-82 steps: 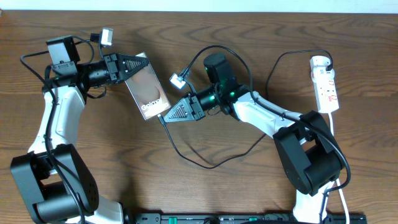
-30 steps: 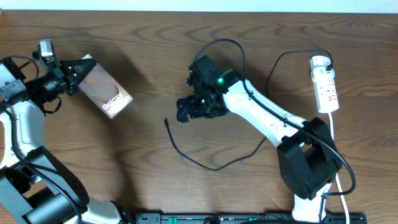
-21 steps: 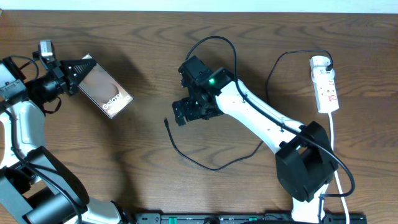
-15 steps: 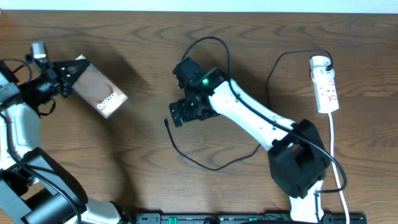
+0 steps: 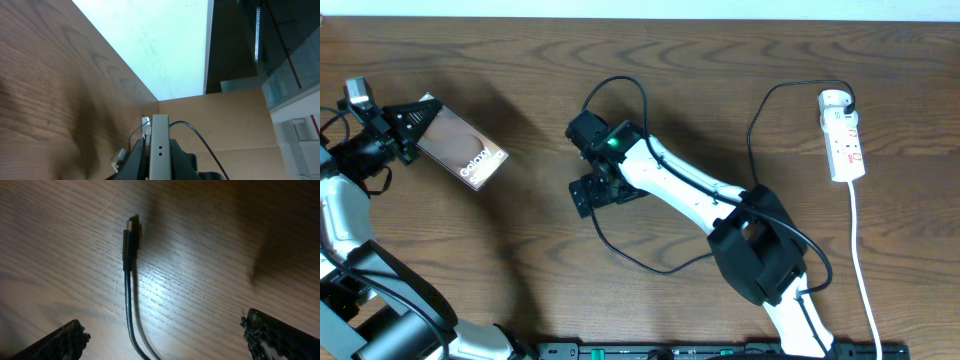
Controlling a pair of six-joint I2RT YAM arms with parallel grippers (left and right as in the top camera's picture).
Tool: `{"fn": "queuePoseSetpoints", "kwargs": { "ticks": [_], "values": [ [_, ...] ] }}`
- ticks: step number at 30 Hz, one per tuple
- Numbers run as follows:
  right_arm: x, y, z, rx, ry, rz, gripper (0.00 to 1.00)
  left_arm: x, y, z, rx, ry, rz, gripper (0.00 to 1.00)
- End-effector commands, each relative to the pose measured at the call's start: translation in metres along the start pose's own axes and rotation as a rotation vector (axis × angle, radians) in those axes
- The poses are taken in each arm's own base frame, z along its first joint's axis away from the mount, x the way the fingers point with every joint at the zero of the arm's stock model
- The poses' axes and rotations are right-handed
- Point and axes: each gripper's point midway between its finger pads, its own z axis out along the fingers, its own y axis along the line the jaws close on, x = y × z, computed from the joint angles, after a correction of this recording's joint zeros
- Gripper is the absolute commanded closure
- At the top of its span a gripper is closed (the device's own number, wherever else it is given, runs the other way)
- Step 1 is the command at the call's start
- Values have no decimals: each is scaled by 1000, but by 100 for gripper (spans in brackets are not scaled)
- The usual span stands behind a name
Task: Plug charger to phone and switch on socket
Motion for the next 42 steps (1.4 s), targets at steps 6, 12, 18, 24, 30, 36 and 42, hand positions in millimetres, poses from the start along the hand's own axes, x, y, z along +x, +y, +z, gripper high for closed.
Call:
{"fn": "queuePoseSetpoints", "kwargs": {
  "ticks": [6, 12, 18, 24, 30, 36, 42],
  "values": [
    [-6, 15, 18, 8, 10, -40, 1, 5, -15, -1, 43, 25, 3, 93],
    [-10, 14, 26, 15, 7, -48, 4, 5, -15, -1, 43, 24, 9, 93],
    [-18, 7, 31, 57, -25, -49, 11, 5, -15, -1, 43, 24, 9, 92],
    [-22, 8, 36, 51, -39, -52, 13, 5, -15, -1, 43, 24, 9, 93],
    [-21, 4, 42, 64, -29, -48, 29, 5, -15, -1, 43, 24, 9, 93],
    [-20, -1, 44, 93, -27, -46, 55, 5, -15, -1, 43, 24, 9, 93],
    [-14, -12, 55, 138, 5, -33, 74, 5, -15, -1, 43, 24, 9, 93]
  ]
}}
